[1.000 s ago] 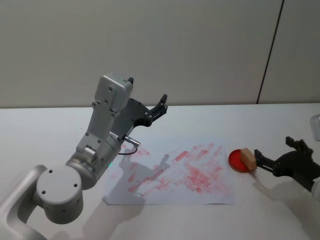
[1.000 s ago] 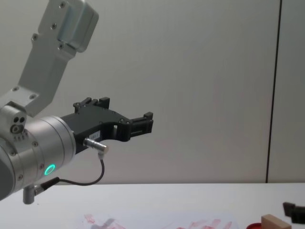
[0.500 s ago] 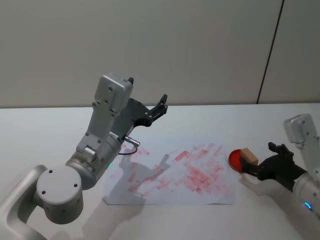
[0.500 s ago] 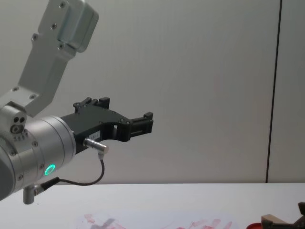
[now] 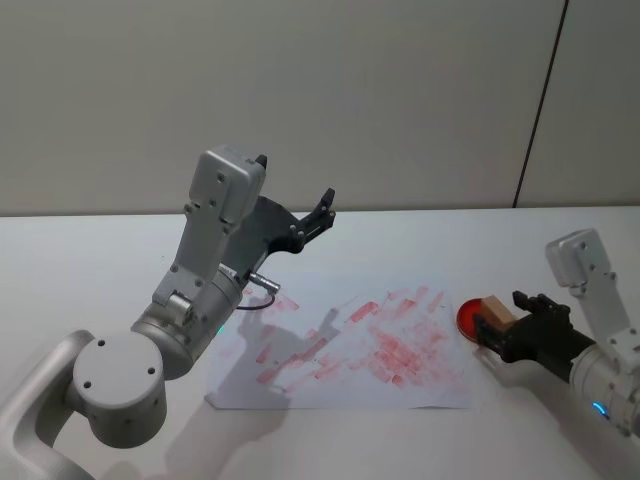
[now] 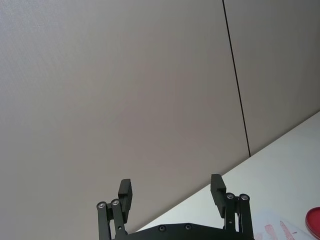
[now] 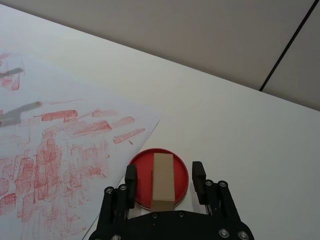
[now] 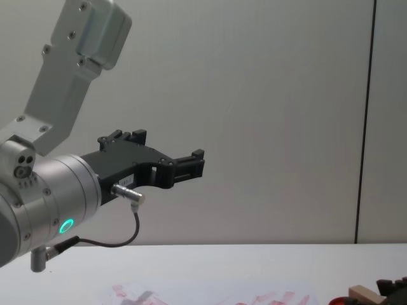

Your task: Use the one hand to pick up the stamp and affix it onto the A4 paper.

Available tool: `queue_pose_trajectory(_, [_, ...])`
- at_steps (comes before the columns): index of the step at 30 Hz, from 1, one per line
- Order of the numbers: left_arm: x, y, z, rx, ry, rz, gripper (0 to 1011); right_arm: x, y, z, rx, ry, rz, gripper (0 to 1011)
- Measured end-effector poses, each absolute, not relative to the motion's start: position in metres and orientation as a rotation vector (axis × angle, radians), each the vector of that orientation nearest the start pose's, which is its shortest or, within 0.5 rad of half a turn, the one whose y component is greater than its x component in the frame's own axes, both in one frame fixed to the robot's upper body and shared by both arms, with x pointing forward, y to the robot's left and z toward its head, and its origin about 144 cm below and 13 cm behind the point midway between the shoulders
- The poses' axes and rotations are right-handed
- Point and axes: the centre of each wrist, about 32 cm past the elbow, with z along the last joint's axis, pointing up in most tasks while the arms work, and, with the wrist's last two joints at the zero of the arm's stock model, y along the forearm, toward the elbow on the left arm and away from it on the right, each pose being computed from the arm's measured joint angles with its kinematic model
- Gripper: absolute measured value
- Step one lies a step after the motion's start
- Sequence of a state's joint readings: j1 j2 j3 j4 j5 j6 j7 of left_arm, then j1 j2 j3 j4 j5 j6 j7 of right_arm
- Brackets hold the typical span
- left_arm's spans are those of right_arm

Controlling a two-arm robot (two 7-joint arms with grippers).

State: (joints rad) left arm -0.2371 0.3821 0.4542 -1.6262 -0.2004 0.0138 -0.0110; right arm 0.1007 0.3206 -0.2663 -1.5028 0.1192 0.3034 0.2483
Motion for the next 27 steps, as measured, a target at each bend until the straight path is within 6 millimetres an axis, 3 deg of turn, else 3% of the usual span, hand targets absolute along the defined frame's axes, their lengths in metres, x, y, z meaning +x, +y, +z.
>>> queue_pose_trajectory(15, [0.492, 0.1984, 1.2044, 0.061, -0.268, 1.124, 1001, 0.4807, -0.2449, 1.1386, -0.43, 0.106, -1.096, 235])
queue_pose_trajectory(27, [0.492, 0.1984, 1.2044, 0.061, -0.268, 1.124, 1002, 0.4816, -0.244, 1.1474, -0.375, 0.056, -1.104, 217])
